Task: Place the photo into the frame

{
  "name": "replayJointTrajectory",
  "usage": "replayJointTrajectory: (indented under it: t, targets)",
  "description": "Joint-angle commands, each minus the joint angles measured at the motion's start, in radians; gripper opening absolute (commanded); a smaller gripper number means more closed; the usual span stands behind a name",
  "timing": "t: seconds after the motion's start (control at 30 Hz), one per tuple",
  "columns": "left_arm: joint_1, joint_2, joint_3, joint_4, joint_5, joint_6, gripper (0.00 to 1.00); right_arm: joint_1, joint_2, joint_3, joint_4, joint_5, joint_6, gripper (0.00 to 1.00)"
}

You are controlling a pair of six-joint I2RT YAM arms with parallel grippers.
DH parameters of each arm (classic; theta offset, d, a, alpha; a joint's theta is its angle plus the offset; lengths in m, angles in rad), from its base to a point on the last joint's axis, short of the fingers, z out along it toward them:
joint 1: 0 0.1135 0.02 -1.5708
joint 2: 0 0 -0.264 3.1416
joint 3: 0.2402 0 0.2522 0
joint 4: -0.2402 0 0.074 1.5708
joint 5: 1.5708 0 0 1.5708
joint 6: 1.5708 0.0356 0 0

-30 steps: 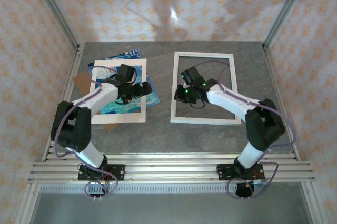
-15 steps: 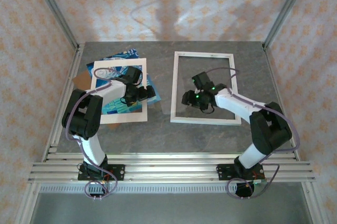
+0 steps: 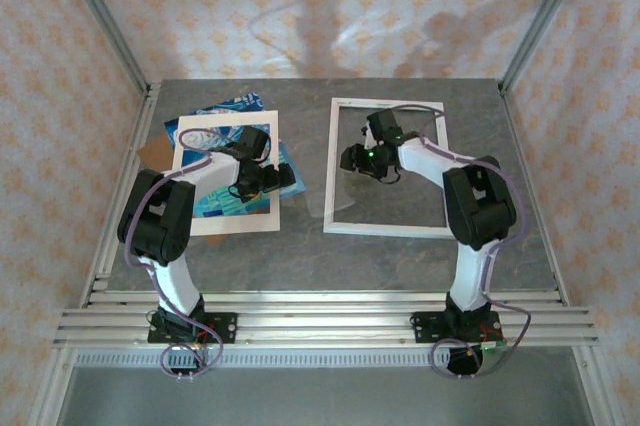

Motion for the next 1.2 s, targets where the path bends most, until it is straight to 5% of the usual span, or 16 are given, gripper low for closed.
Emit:
replayJointTrajectory:
  t: [0.0,0.13,0.43,0.63,1.17]
  targets:
    - [-0.004,0.035,-0.007,-0.060,-0.029,0.023,1.00,-0.001,0.029,0.019,0.071,-0.053,0.024,0.56]
    - [-0.005,0.042,-0.001,-0.061,-0.025,0.018,1.00,0.001,0.039,0.002,0.139,-0.151,0.051,0.47]
    - [-0.004,0.021,0.024,-0.075,-0.037,0.003,1.00,-0.009,-0.028,-0.036,0.156,-0.195,0.054,0.02]
    - [-0.005,-0.021,0.078,-0.119,-0.027,0.000,1.00,-0.033,-0.133,-0.074,0.102,-0.151,0.020,0.00]
    - [-0.004,-0.110,0.161,-0.119,-0.034,-0.039,1.00,-0.283,-0.329,-0.146,-0.141,-0.028,-0.172,0.00]
